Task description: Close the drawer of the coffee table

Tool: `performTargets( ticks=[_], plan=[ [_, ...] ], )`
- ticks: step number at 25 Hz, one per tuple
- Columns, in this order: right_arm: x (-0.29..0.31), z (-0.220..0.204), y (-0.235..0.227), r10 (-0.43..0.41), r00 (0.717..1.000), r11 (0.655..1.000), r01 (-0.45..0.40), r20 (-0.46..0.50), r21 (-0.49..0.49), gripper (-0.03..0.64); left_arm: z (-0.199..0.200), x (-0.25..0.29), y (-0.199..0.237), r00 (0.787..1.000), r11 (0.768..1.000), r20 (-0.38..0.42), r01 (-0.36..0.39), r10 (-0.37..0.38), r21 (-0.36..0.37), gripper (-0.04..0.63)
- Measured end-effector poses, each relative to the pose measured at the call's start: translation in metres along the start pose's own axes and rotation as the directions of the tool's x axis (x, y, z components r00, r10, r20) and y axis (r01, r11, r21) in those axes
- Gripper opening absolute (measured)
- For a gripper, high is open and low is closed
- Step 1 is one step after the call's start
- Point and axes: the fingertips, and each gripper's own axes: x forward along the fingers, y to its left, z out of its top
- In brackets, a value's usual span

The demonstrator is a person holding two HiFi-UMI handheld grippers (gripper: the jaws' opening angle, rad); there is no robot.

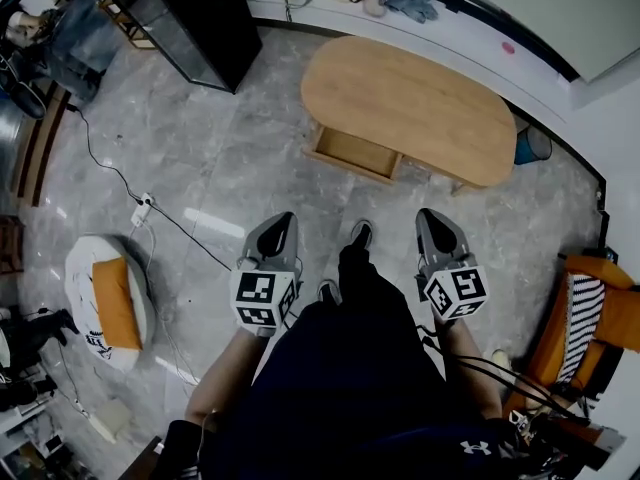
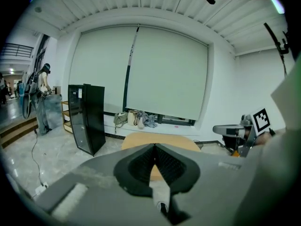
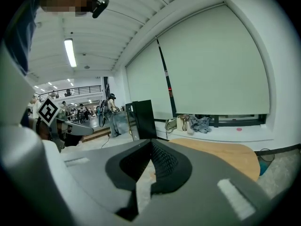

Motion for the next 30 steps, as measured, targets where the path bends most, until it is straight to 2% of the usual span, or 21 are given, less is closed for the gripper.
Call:
performTargets(
  ticks=[7, 13, 16, 20, 24, 30],
  plan=[
    [0.064, 0.024, -0.053, 0.024, 0.999, 1.0, -0.024, -0.025, 0.005, 0.003, 0.037, 0.074, 0.01, 1.0, 0.998, 0.004, -0.029, 0.029, 0.057, 0.002],
    [0.109, 0.035, -0.085, 0.073, 0.996, 0.997, -0.074, -0.053, -0.006, 0.003, 0.062, 0.119, 0.017, 0.998, 0.997, 0.001, -0.066, 0.066, 0.032, 0.002],
    [0.128, 0.038, -0.099, 0.081, 0.994, 0.997, -0.081, -0.068, -0.005, 0.003, 0.064, 0.139, 0.035, 0.994, 0.991, -0.003, -0.107, 0.107, 0.08, 0.002],
    [0.148, 0.04, -0.112, 0.065, 0.994, 0.998, -0.065, -0.088, 0.0, 0.002, 0.056, 0.166, 0.073, 0.989, 0.983, -0.052, -0.132, 0.139, 0.125, 0.002],
    [0.168, 0.014, -0.139, -0.009, 0.991, 1.0, 0.012, -0.136, 0.026, 0.002, 0.028, 0.209, 0.112, 0.982, 0.968, -0.121, -0.118, 0.147, 0.223, 0.002],
    [0.177, -0.042, -0.171, -0.091, 0.971, 0.995, 0.099, -0.221, 0.026, 0.003, -0.034, 0.272, 0.144, 0.958, 0.941, -0.27, 0.006, 0.091, 0.339, 0.002]
  ],
)
